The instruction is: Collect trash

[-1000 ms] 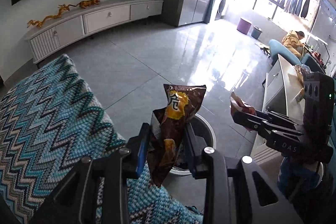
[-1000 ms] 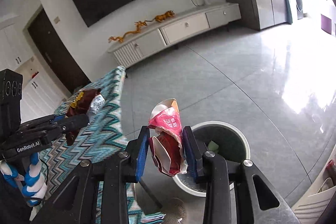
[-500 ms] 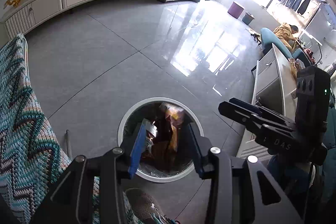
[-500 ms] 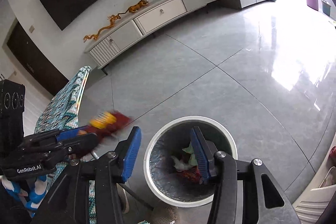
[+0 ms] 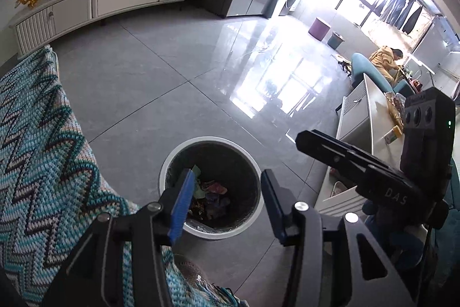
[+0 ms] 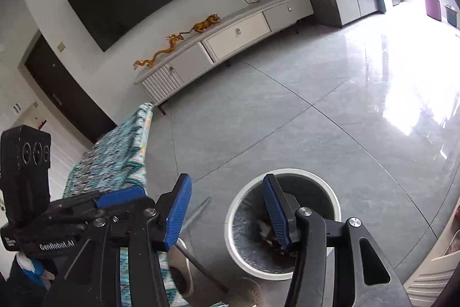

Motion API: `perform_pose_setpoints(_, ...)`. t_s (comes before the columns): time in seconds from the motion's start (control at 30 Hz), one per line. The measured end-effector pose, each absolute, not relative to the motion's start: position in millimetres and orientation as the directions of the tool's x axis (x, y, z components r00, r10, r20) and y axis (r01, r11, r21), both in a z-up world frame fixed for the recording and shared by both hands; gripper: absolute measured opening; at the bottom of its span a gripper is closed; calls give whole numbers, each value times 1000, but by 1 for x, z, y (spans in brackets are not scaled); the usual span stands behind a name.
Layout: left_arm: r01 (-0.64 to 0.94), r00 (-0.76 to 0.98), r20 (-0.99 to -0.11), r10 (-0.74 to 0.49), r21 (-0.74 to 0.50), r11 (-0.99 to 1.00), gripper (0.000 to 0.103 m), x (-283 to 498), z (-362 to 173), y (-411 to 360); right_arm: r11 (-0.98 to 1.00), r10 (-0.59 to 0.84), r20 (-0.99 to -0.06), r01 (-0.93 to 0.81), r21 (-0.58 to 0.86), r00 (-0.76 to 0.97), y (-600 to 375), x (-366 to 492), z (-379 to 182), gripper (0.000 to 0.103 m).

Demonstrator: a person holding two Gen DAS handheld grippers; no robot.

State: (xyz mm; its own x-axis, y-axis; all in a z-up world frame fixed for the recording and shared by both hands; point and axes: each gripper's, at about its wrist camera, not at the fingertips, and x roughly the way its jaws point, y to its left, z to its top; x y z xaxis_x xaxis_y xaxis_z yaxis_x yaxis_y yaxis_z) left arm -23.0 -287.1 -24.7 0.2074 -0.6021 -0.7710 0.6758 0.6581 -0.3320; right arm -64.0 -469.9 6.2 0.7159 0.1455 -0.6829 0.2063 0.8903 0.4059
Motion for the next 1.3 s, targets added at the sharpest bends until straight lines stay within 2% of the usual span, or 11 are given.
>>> perform_pose_setpoints(0.33,599,392,-698,-599,-300,742,46,-58,28,-192,921,212,-613,55,387,761,-391,-76,60,52)
perform_pose_setpoints(0.43,543,493,-679,-544,-248,802,47,-65,43,-160,929,239,-603,1,371,761,-361,-78,70,55)
perform_pose_setpoints(0.57,435,619,-652,-438,-180,882,57,-72,58,-119,934,272,-591,-60,352,759,-323,-78,81,56)
perform_pose_setpoints(0.73,301,714,-613,-339,-169,939,58,-86,67,-66,934,315,-580,-135,331,751,-276,-75,91,58)
perform_pose_setpoints(0.93,168,791,-574,-212,-130,977,59,-104,71,-18,934,343,-569,-203,295,747,-232,-79,93,61)
perform_pose_setpoints(1.07,83,831,-542,-123,-97,992,71,-115,72,4,946,316,-572,-204,253,757,-211,-81,88,63)
perform_pose_setpoints(1.3,12,851,-523,-45,-65,998,74,-123,66,28,960,275,-577,-183,212,769,-188,-84,77,67)
